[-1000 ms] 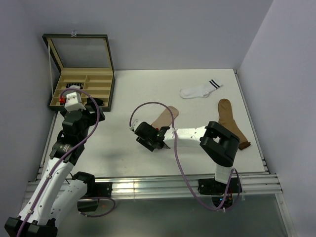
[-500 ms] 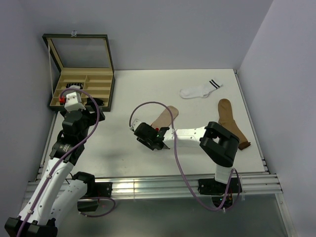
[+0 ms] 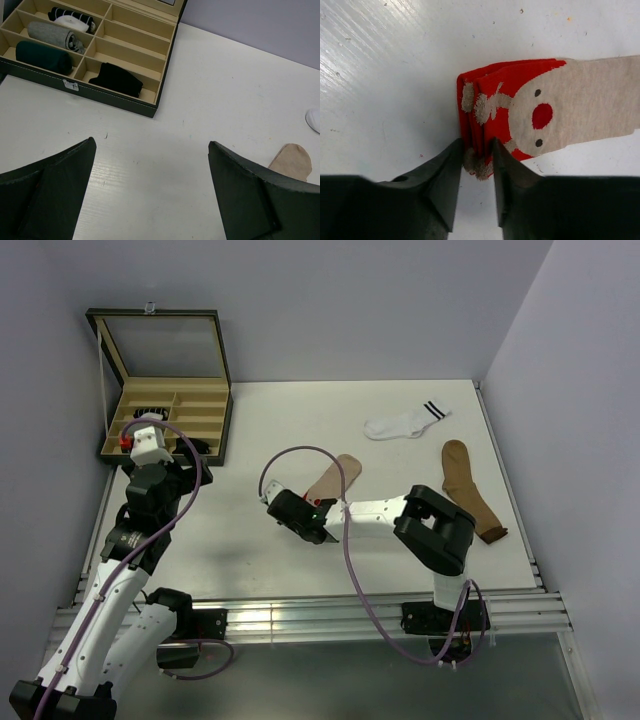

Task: Roll the socks
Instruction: Roll the sock at the center of the board.

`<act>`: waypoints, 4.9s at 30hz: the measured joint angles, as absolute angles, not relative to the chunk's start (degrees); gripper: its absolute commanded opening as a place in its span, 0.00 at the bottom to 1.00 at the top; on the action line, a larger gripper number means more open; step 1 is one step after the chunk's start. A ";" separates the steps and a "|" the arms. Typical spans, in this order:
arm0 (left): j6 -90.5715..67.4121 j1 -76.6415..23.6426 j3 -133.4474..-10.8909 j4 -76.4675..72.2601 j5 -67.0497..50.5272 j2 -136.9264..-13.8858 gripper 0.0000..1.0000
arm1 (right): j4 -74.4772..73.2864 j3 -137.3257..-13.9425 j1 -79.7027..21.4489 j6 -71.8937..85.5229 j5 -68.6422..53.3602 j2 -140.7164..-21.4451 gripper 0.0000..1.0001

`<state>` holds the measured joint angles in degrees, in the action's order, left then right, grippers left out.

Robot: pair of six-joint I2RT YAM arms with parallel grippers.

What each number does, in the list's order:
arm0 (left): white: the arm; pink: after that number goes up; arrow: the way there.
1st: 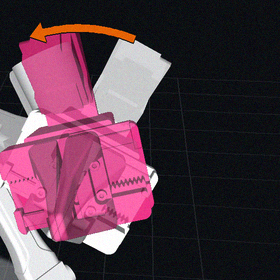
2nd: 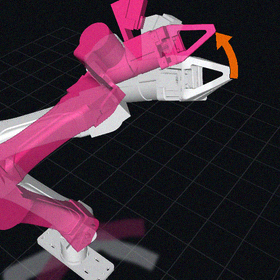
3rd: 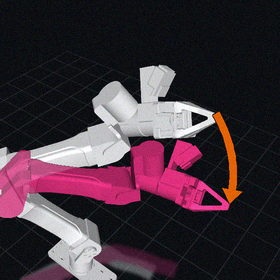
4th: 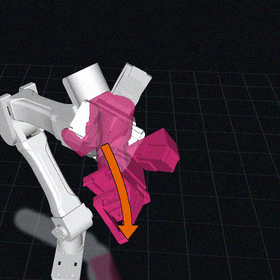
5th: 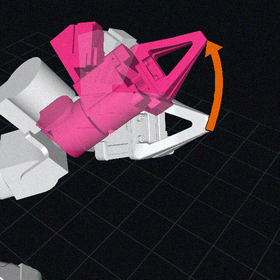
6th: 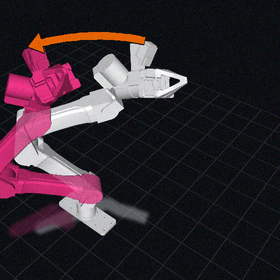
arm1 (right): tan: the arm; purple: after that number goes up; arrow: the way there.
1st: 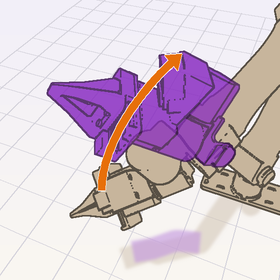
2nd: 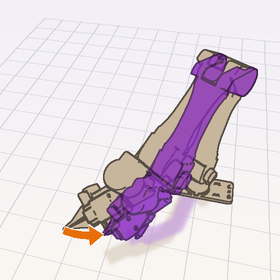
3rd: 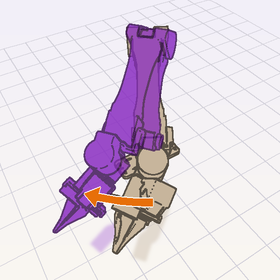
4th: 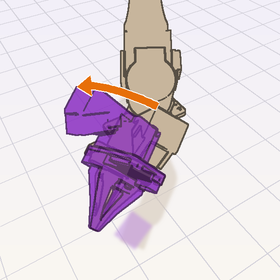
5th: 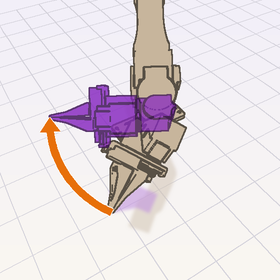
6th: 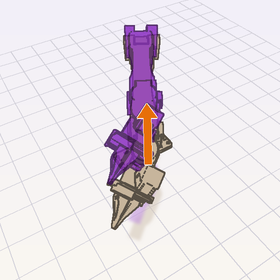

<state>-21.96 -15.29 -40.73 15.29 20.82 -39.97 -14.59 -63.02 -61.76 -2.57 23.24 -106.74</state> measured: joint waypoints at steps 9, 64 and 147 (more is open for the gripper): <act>-21.96 -15.18 -40.73 15.27 20.80 -39.97 0.99 | -13.76 -63.70 -62.00 -2.52 24.84 -108.16 0.01; -43.22 -29.52 -38.24 7.92 -0.25 -78.65 0.52 | 12.75 -63.16 -25.96 37.43 -58.30 -123.26 0.00; -43.83 -34.22 -61.25 9.32 5.58 -104.66 0.39 | 1.23 -59.88 -35.86 19.49 -19.25 -106.85 0.53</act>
